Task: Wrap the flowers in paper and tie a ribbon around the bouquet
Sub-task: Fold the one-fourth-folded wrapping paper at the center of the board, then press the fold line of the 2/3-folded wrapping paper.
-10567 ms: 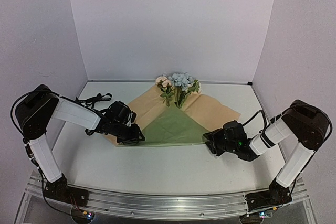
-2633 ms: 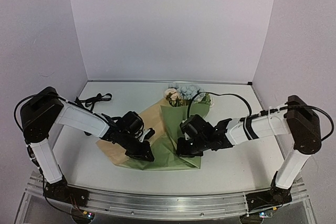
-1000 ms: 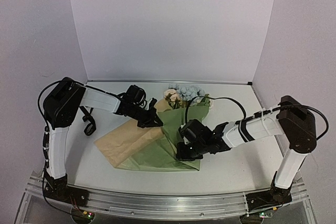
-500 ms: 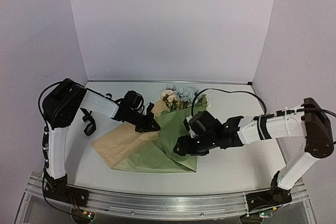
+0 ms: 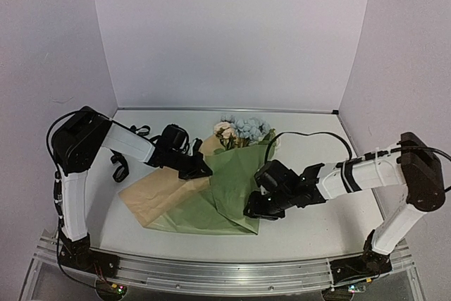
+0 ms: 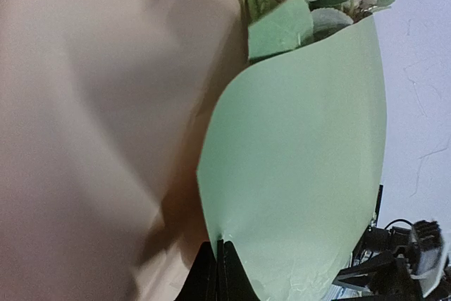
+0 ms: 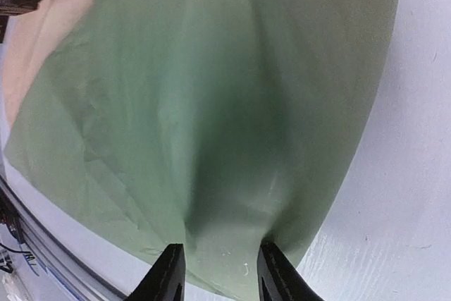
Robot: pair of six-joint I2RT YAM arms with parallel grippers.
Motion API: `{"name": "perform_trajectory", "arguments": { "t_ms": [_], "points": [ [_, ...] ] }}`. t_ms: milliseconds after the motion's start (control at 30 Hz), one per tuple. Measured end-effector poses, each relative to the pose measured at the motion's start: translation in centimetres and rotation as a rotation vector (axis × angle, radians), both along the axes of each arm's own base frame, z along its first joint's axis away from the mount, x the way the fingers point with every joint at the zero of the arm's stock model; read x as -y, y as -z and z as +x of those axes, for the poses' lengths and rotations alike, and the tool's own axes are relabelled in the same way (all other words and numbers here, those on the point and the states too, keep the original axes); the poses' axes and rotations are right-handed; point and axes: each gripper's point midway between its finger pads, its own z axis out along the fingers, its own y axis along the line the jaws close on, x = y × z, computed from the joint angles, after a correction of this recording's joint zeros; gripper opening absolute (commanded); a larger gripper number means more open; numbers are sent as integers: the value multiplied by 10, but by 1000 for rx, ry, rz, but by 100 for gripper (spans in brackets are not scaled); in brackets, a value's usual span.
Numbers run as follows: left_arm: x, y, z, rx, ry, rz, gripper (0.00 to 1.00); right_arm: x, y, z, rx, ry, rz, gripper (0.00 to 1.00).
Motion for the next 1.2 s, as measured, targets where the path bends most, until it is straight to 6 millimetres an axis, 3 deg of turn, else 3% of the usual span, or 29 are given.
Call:
{"name": "perform_trajectory", "arguments": {
  "t_ms": [200, 567, 833, 933, 1067, 1200],
  "points": [
    [-4, -15, 3, 44, -23, -3, 0, 5, 29, -2, -59, 46, -50, 26],
    [-25, 0, -1, 61, -101, 92, 1, 2, 30, 3, -60, 102, -33, 25],
    [-35, 1, 6, 73, -138, 164, 30, 4, 30, 4, -56, 107, -47, 25],
    [-39, -18, 8, 101, -147, 181, 34, 5, 30, 4, -57, 104, -53, 25],
    [-38, -70, 7, 182, -147, 161, 32, 6, 30, 3, -61, 99, -65, 25],
    [-3, -118, -15, 259, -71, 87, 22, 7, 30, 2, -64, 94, -72, 26]
  ]
}}
